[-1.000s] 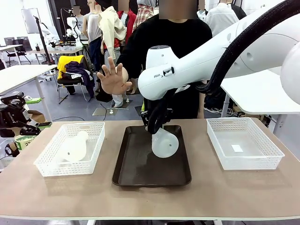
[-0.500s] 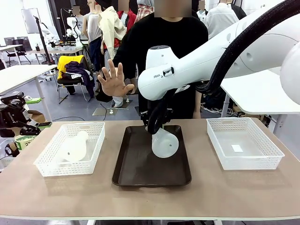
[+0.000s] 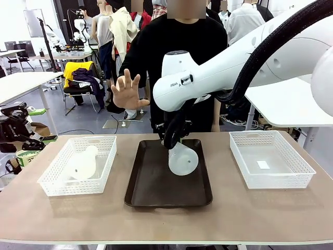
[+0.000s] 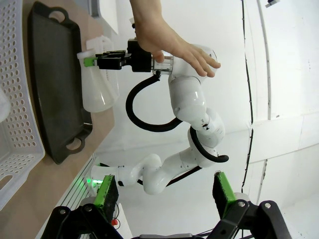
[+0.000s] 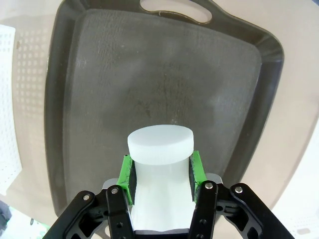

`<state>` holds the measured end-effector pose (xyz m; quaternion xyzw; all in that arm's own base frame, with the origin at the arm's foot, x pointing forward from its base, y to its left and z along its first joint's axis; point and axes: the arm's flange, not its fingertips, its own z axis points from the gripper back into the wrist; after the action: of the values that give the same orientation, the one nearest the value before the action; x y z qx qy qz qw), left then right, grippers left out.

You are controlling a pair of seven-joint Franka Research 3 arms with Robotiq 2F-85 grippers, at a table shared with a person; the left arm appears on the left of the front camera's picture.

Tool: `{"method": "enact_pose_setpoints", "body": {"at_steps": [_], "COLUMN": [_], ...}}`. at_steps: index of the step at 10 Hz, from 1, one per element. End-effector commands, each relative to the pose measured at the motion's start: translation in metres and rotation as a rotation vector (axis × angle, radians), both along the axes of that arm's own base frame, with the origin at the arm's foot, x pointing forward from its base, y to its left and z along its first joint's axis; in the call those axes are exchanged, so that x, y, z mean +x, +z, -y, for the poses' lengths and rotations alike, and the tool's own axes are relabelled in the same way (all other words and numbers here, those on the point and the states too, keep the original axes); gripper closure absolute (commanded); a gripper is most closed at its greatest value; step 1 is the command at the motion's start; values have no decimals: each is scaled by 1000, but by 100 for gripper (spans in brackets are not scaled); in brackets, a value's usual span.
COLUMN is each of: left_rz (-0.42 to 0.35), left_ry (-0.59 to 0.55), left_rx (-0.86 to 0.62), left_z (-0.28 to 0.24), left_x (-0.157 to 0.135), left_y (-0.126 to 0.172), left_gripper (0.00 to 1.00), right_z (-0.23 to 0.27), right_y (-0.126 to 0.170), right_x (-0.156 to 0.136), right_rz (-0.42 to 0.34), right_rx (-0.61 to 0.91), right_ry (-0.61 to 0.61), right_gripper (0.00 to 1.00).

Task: Prepare the laboratory tools.
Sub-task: Place the picked Big flask upright in the Handle tray as instructed by the person.

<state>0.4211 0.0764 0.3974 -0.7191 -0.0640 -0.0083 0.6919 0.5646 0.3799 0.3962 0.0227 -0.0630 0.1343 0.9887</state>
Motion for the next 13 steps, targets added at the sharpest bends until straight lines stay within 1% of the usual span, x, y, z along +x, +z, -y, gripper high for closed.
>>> {"method": "enact_pose_setpoints", "body": {"at_steps": [1, 13], "left_rz": [6, 6], "left_ry": [7, 7], "left_rx": [7, 7], "left_z": [-1, -1], "left_x": [0, 0], "left_y": [2, 2], "left_gripper": [0, 0], "right_z": [1, 1], "right_y": [0, 0], "right_x": [1, 1], "right_rz": [4, 4], "right_rx": [-4, -4], "right_ry": [4, 4], "right_gripper": [100, 100]}}
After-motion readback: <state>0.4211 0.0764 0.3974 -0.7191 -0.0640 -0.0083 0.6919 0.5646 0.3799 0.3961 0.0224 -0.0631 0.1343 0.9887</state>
